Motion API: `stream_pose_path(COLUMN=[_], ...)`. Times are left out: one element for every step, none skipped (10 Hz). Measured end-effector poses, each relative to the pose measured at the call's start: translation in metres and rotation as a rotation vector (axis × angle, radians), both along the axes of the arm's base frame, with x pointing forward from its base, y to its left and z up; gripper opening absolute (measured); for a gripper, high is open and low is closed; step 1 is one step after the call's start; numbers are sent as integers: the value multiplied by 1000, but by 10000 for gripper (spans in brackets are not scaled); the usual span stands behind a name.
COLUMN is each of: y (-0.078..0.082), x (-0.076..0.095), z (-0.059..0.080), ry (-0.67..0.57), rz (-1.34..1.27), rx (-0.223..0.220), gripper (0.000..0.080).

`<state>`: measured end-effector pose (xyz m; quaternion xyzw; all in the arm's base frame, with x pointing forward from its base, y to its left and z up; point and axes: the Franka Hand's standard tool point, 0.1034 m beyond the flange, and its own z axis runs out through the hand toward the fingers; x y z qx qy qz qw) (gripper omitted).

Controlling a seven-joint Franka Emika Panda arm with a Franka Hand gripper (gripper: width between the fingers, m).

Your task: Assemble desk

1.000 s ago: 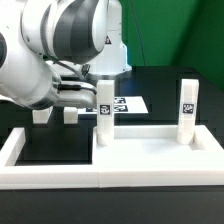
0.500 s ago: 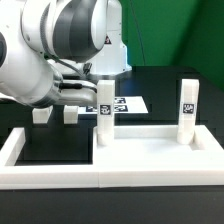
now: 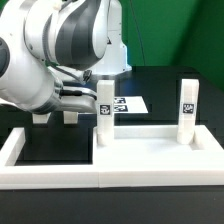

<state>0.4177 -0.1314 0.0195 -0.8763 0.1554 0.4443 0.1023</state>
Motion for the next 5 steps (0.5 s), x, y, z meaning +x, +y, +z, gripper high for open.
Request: stream_pose_path(y=[1,1,1,1,1], x=[0,-1,-1,-2,-2], z=[-1,-1,-2,-2,-2], ry=[2,3,5,8,8], rz=[1,0,0,0,-1], rx=[0,-1,-1,0,0], gripper=[649,649,649,649,617])
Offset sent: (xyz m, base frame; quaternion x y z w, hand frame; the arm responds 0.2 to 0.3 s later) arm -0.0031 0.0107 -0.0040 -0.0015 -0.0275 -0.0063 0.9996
